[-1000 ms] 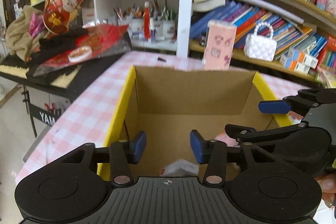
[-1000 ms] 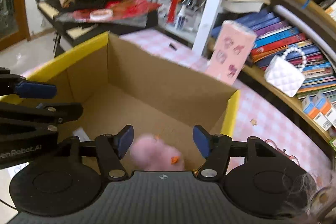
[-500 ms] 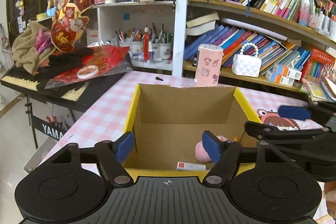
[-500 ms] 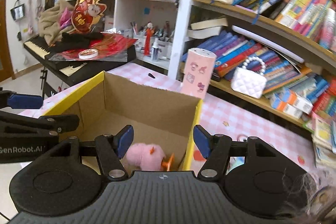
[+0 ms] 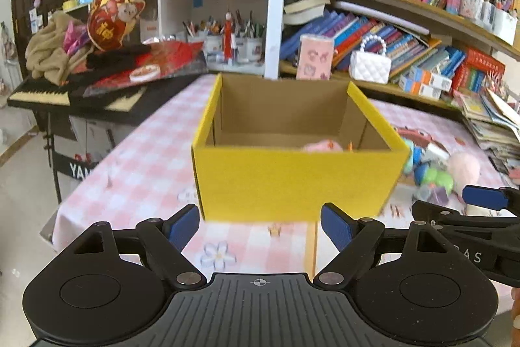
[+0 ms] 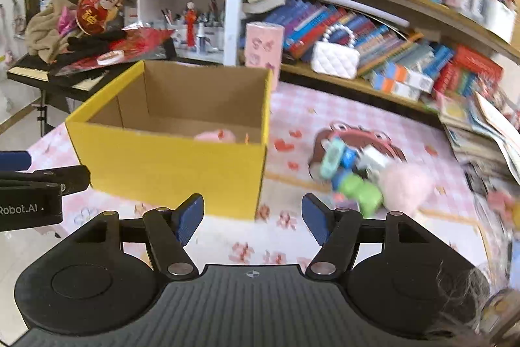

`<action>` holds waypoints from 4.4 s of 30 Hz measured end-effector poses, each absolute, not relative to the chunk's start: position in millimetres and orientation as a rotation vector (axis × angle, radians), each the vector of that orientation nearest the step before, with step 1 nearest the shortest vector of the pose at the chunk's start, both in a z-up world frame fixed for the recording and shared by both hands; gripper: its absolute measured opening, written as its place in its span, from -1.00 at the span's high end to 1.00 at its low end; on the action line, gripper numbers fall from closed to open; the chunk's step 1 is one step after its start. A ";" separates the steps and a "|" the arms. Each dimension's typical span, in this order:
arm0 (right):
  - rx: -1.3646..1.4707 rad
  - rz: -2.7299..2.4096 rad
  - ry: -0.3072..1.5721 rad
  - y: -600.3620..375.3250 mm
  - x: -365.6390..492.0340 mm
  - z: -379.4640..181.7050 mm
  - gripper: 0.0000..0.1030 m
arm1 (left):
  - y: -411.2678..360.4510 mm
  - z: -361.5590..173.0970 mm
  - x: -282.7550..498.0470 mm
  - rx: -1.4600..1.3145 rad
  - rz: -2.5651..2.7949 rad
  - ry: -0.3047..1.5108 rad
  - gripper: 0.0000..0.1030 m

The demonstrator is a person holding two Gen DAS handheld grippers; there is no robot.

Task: Organize objects
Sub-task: 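Withdraw both tools from the box back toward the toy pile, then grasp the white foam cube with the right tool while the left tool grasps the purple toy car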

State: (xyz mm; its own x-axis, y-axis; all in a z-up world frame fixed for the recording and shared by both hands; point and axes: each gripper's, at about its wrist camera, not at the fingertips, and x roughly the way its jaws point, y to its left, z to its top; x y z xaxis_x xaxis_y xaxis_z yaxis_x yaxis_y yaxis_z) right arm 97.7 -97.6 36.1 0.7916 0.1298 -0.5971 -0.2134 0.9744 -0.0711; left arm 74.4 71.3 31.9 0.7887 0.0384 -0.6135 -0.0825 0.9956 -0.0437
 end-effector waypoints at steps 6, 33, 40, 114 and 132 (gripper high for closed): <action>-0.115 0.129 0.650 -104.8 66.3 25.1 -0.30 | 62.1 24.3 50.1 -0.064 0.050 0.675 -0.64; -0.031 -0.127 0.681 -156.4 -28.2 3.7 -0.42 | -2.8 1.6 -9.0 0.017 -0.171 0.721 -0.64; 0.008 -0.210 0.693 -180.0 -36.8 2.1 -0.45 | -26.0 -1.2 -5.6 0.047 -0.253 0.732 -0.64; -0.071 0.192 0.821 -316.3 219.9 -59.3 -0.24 | -163.4 -37.1 217.4 -0.098 -0.005 0.886 -0.54; -0.037 0.167 0.854 -326.0 201.9 -46.7 -0.08 | -156.4 -39.7 215.7 -0.105 -0.001 0.853 0.20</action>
State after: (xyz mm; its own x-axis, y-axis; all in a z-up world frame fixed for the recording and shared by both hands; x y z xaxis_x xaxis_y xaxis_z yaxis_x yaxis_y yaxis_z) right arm 201.9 -326.0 -46.7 0.6449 0.1322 -0.7528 -0.1615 0.9863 0.0349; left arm 215.7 -156.4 -39.7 0.6581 -0.0434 -0.7517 -0.0408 0.9948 -0.0931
